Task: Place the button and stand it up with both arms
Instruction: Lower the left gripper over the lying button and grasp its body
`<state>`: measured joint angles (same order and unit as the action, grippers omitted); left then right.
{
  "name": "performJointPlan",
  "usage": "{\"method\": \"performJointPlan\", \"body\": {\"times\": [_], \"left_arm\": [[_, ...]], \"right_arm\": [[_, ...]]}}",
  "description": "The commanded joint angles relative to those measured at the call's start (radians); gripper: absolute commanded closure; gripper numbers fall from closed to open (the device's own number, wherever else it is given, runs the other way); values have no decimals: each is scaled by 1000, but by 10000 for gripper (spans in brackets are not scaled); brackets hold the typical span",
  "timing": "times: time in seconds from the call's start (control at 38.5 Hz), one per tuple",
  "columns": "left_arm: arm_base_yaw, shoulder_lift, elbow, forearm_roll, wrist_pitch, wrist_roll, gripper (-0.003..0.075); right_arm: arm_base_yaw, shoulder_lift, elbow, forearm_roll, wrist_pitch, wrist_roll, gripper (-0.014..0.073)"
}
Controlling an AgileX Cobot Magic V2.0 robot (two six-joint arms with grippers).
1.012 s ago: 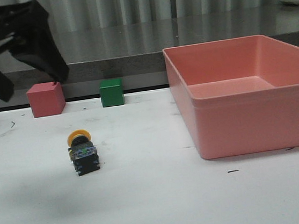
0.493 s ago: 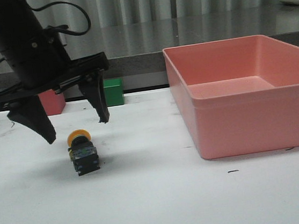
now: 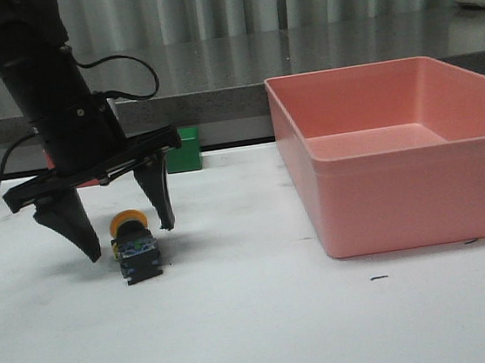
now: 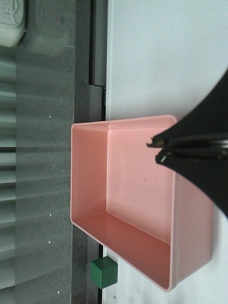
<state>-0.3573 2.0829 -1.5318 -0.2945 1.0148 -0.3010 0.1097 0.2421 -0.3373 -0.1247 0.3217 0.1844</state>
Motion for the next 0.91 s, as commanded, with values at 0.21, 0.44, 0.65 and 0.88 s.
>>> {"method": "performJointPlan", "body": {"times": [0.21, 0.44, 0.65, 0.88], "left_arm": [[0, -20, -42, -27, 4, -12, 222], [0, -20, -69, -21, 51, -4, 503], [0, -23, -102, 0, 91, 19, 608], [-36, -123, -91, 113, 18, 22, 608]], "right_arm": [[-6, 5, -29, -17, -88, -8, 664], [-6, 5, -29, -17, -88, -8, 664], [-6, 5, -29, -17, -88, -8, 664], [-6, 5, -29, -17, -88, -8, 664]]}}
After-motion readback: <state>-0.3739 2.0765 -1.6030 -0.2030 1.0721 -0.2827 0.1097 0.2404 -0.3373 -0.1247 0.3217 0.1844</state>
